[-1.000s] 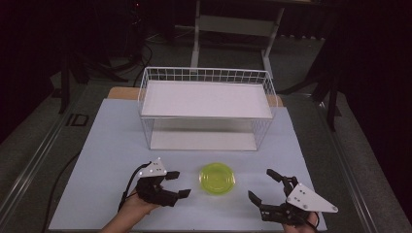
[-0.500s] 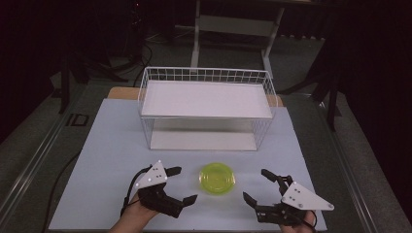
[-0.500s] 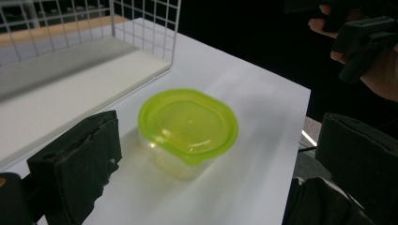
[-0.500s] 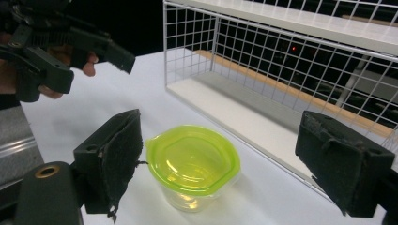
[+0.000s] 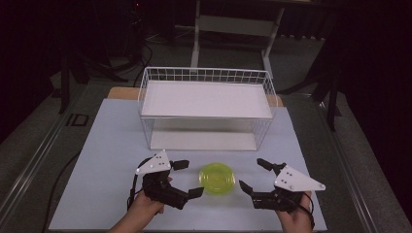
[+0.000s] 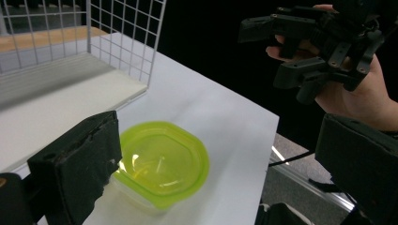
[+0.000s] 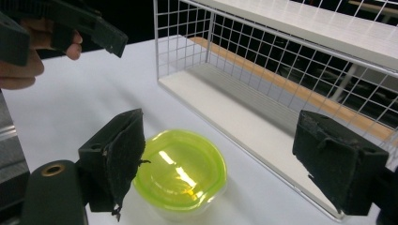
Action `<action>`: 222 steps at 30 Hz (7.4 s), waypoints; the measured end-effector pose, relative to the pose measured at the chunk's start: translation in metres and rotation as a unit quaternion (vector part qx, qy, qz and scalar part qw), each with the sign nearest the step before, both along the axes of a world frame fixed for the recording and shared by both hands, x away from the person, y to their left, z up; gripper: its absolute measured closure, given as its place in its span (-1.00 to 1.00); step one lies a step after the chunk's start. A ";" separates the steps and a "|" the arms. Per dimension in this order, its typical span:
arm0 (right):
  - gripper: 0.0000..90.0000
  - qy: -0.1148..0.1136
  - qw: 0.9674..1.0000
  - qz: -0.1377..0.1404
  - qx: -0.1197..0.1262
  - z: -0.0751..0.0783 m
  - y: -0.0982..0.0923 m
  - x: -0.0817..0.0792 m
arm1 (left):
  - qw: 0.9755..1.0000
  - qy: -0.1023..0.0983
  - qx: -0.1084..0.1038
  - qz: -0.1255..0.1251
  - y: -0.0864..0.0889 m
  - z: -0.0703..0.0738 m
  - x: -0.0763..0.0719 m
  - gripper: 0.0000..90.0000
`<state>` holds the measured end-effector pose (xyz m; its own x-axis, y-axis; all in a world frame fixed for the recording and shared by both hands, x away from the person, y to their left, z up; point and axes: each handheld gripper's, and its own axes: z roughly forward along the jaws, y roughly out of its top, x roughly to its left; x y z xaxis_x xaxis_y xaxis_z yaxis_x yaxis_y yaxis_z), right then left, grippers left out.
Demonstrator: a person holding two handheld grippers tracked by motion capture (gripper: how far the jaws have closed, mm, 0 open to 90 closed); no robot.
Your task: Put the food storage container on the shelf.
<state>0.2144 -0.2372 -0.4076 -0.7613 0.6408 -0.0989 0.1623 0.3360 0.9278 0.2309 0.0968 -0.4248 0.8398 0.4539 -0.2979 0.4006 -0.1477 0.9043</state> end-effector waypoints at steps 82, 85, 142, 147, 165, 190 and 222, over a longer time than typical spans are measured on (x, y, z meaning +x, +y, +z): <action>0.78 0.273 0.961 -0.016 0.051 -0.038 0.027 0.055 | 0.976 0.198 0.027 0.087 -0.011 -0.039 0.024 0.83; 0.78 0.262 0.963 -0.012 0.056 -0.027 0.029 0.055 | 0.978 0.186 0.027 0.088 -0.009 -0.027 0.025 0.83; 0.76 0.264 0.959 -0.046 0.096 0.111 0.060 0.191 | 0.977 0.142 0.019 0.159 0.011 0.111 0.156 0.77; 0.71 0.297 0.947 -0.065 0.102 0.111 0.059 0.204 | 0.976 0.132 0.023 0.172 0.008 0.113 0.163 0.64; 0.20 0.275 0.951 -0.092 0.106 0.111 0.060 0.226 | 0.971 0.107 0.025 0.212 0.008 0.112 0.169 0.07; 0.95 0.204 0.977 -0.011 0.059 0.081 0.067 0.141 | 0.986 -0.021 -0.031 0.160 0.020 0.106 0.085 -0.17; 0.98 0.209 0.972 -0.055 0.094 0.058 0.091 0.172 | 0.984 -0.107 0.024 0.138 0.017 -0.025 -0.010 -0.99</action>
<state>0.3867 -0.1463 -0.3498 -0.6365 0.6971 0.3300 0.5626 0.1271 0.8169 0.2212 0.1137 -0.4497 0.7236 0.6830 -0.0997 0.2323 -0.1050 0.9670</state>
